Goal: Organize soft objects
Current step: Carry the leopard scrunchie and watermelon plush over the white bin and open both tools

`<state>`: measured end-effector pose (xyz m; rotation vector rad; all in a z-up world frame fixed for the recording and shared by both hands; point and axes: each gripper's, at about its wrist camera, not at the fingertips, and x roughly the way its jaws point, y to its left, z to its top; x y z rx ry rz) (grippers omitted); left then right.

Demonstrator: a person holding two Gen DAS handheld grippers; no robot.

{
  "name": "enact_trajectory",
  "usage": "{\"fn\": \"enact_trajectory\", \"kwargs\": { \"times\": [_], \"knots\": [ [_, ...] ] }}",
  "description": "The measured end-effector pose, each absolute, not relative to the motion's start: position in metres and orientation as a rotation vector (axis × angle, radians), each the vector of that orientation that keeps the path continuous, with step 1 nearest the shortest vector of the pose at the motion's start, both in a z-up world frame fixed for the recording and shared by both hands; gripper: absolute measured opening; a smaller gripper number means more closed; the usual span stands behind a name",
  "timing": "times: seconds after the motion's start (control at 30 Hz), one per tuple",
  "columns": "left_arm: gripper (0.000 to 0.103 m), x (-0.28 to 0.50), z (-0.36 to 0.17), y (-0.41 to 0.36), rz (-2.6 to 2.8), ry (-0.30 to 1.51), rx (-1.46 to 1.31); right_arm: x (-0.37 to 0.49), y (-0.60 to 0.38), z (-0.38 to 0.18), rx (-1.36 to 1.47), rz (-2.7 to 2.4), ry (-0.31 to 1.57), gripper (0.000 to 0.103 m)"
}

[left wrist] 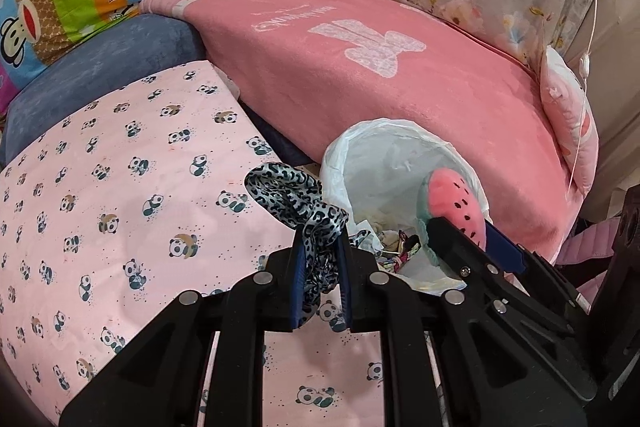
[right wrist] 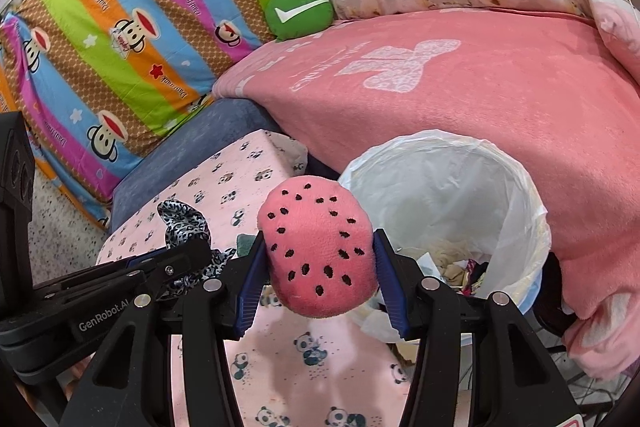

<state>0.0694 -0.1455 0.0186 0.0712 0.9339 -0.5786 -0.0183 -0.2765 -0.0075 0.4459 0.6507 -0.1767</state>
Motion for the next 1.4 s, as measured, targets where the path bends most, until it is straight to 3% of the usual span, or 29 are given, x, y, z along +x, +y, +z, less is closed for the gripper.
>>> {"fn": "enact_trajectory", "kwargs": {
  "times": [0.5, 0.6, 0.67, 0.73, 1.4],
  "knots": [
    [0.016, 0.083, 0.019, -0.217, -0.721, 0.964, 0.094, -0.021, -0.338, -0.019, 0.5, -0.303, 0.64, 0.05],
    [0.034, 0.09, 0.022, -0.222, -0.73, 0.96, 0.068, -0.018, -0.348, -0.019, 0.501, -0.323, 0.639, 0.052],
    [0.053, 0.094, 0.025, -0.22, -0.726, 0.95, 0.037, -0.015, -0.351, -0.018, 0.493, -0.34, 0.637, 0.054],
    [0.059, 0.097, 0.026, -0.216, -0.706, 0.934, 0.026, -0.012, -0.352, -0.018, 0.483, -0.352, 0.633, 0.057],
    [0.064, 0.1, 0.008, -0.154, -0.503, 0.909, 0.065, -0.006, -0.31, -0.013, 0.388, -0.308, 0.695, 0.061]
  ]
}}
